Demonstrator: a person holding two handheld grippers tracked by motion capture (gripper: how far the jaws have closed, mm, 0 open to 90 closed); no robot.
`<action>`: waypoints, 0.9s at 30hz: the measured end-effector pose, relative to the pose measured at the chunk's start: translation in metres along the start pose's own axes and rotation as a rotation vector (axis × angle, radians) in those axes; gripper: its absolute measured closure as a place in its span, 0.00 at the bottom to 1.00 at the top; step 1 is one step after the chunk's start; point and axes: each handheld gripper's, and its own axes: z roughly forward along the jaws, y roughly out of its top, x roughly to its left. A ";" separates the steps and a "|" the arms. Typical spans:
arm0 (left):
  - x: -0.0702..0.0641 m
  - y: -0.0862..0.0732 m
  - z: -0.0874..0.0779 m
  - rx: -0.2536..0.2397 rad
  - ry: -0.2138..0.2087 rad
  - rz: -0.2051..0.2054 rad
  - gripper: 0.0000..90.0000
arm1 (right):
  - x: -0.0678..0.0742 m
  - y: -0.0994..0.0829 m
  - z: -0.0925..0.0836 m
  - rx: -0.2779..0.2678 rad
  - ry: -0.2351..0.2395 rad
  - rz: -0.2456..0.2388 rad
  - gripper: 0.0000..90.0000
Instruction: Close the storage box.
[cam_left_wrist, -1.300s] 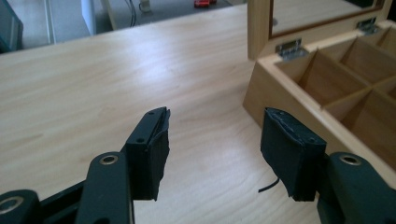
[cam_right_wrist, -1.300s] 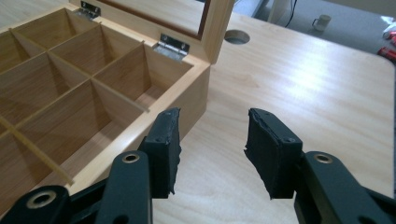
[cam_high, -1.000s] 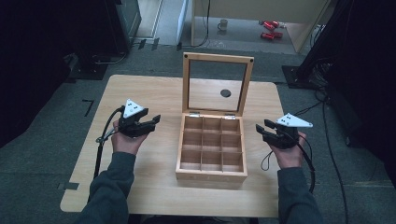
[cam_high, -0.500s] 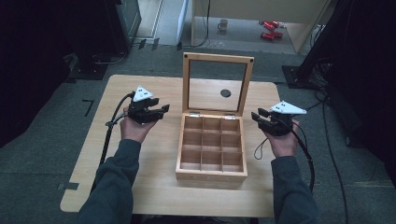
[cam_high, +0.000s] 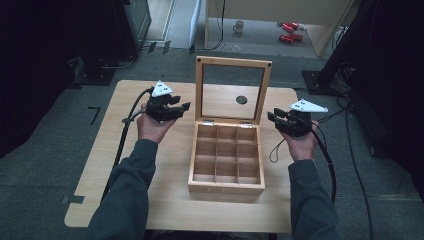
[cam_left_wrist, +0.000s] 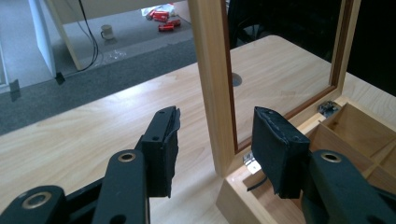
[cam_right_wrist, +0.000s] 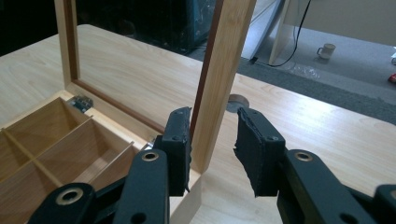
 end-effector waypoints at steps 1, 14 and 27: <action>0.000 0.000 0.000 0.000 0.000 0.000 0.56 | 0.000 0.000 0.000 0.000 0.000 0.000 0.73; -0.011 0.016 0.033 0.008 0.017 0.011 0.51 | -0.008 0.016 0.018 0.001 0.008 0.024 0.74; -0.009 0.021 0.056 0.040 0.014 -0.024 0.52 | -0.016 0.023 0.043 0.003 0.011 0.089 0.60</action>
